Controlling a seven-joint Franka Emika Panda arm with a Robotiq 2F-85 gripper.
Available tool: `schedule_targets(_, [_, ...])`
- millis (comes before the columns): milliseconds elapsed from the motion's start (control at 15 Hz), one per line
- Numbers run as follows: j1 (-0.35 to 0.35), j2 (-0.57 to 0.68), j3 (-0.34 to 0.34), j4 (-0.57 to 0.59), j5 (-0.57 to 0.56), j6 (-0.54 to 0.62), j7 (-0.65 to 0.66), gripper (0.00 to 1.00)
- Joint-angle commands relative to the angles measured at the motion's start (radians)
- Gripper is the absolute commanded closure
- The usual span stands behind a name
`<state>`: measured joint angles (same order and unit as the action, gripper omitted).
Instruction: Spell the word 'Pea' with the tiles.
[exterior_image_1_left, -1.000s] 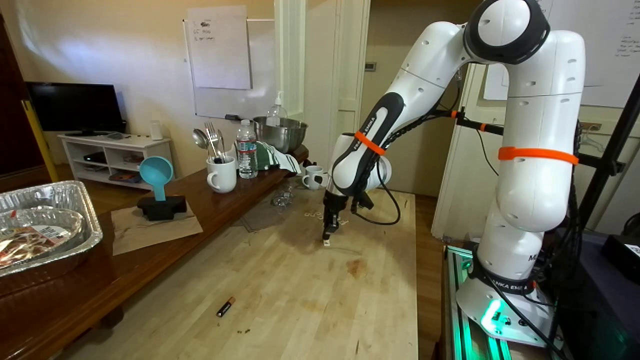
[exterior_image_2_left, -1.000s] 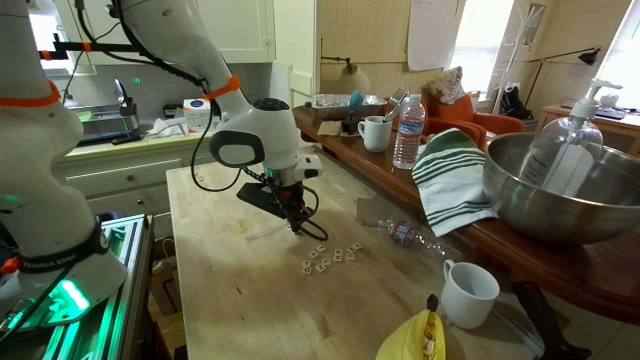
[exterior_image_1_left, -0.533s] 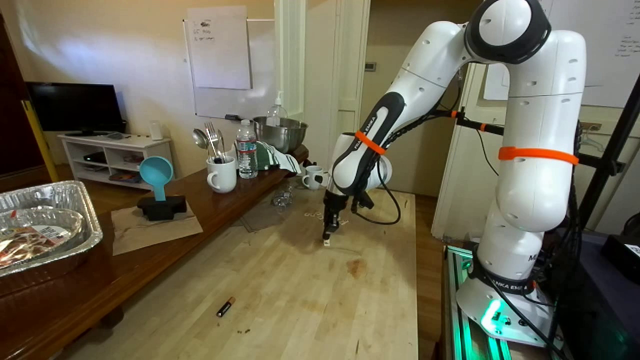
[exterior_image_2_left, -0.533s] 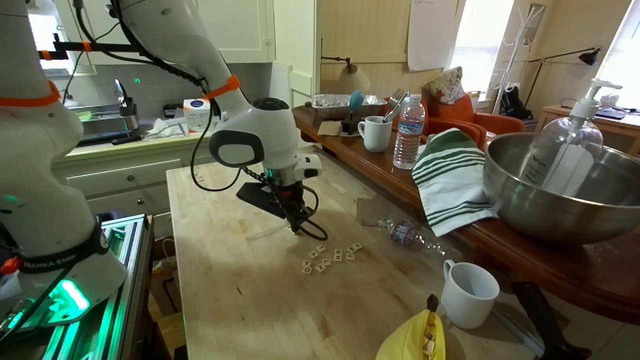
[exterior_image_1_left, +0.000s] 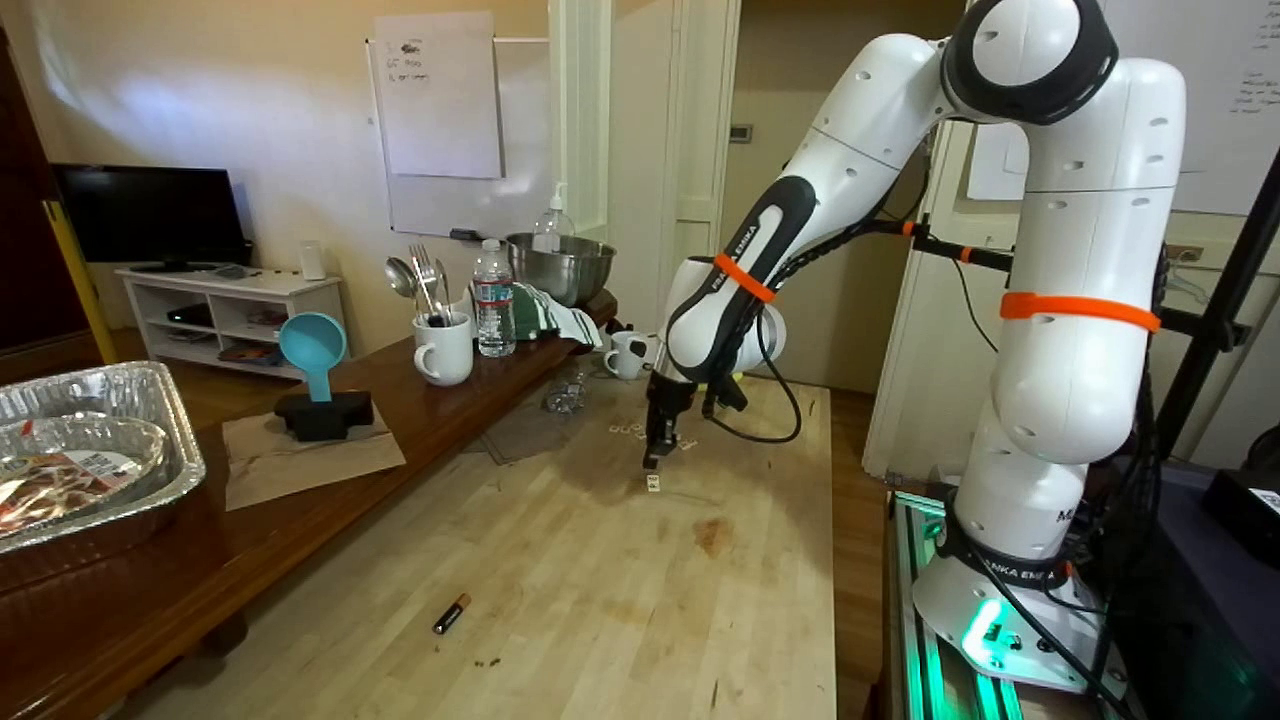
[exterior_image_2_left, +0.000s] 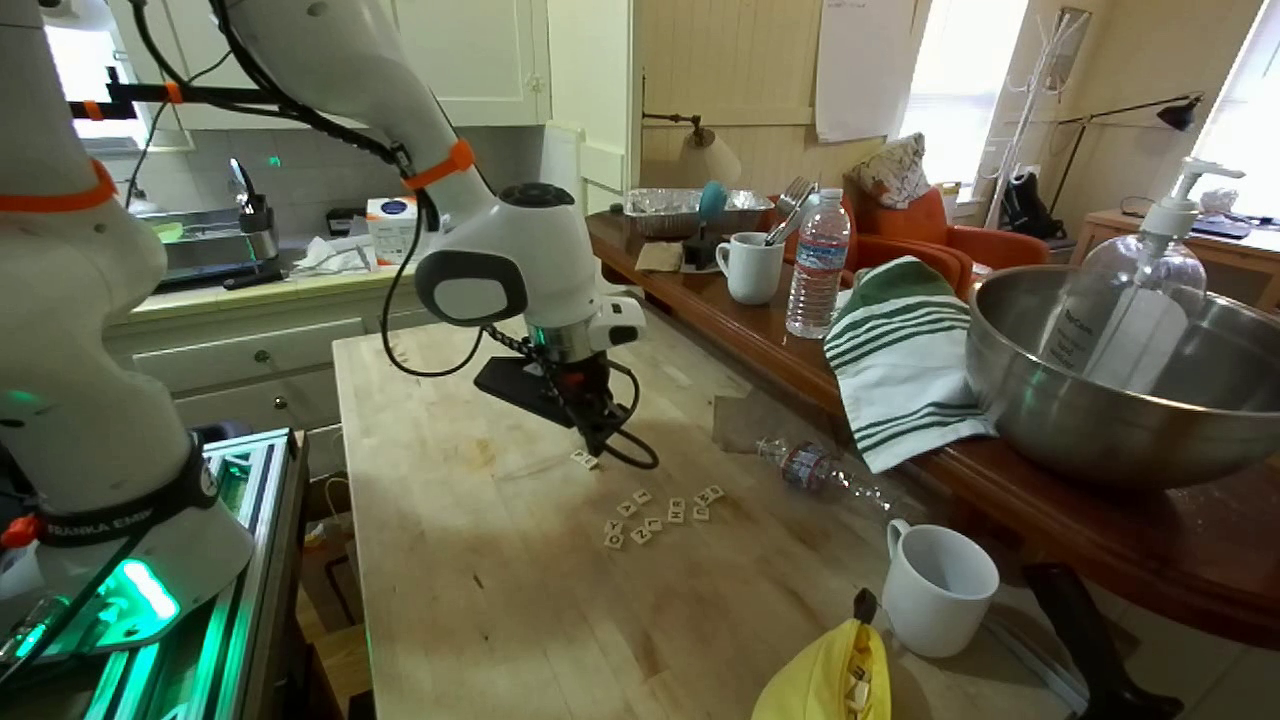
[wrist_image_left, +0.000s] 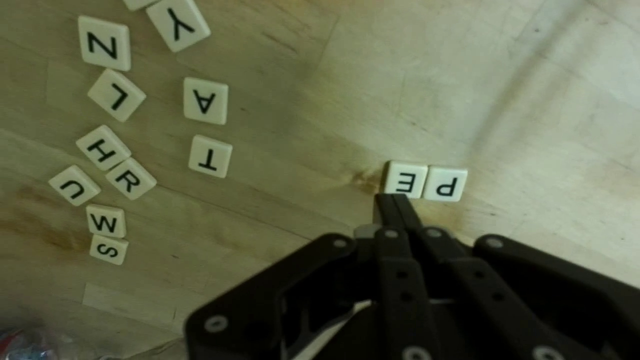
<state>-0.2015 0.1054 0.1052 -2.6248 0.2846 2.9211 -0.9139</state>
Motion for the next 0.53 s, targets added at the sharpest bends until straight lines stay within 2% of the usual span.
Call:
schedule_targets(0, [-0.011,-0.038,-0.017,-0.030,0.010,0.014,0.024,1.00])
schedule_targets(467, [-0.053,-0.025,-0.081,-0.008,0.026,0.012,0.103,1.00])
